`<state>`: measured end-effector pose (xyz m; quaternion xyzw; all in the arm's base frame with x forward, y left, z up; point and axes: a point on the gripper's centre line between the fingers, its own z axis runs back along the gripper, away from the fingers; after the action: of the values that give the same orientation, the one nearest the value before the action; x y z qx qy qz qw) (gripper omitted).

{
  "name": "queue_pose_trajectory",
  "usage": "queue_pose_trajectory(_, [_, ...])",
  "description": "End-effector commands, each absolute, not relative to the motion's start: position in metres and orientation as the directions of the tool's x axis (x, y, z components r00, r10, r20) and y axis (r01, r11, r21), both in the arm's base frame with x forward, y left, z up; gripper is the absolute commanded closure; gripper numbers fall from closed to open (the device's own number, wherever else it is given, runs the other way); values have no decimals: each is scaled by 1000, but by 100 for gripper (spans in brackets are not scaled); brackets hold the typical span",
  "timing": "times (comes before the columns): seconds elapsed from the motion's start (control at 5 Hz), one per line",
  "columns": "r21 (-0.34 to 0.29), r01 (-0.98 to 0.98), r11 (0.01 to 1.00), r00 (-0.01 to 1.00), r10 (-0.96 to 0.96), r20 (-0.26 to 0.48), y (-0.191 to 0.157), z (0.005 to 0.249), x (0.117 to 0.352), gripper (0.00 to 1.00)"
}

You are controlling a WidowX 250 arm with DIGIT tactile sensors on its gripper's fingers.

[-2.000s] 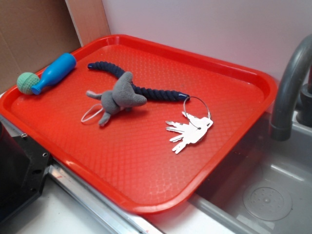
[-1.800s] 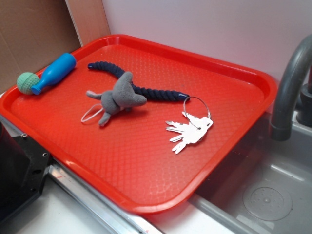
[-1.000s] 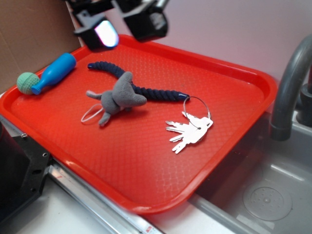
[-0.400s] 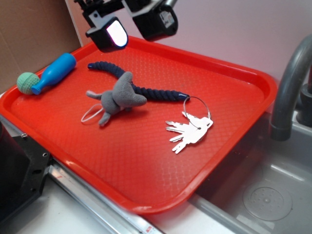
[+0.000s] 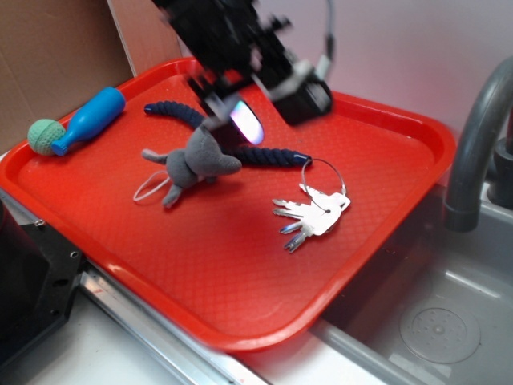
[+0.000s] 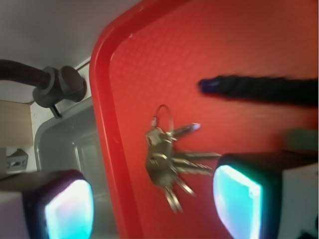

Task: Grab the silver keys.

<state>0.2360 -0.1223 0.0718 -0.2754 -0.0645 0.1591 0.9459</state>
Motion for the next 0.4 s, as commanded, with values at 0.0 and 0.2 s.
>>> queue_pose_trajectory(0.0, [-492, -236, 838, 944, 317, 88, -136, 54, 273, 0])
queue_pose_trajectory(0.2, [-458, -242, 855, 953, 299, 55, -150, 48, 273, 100])
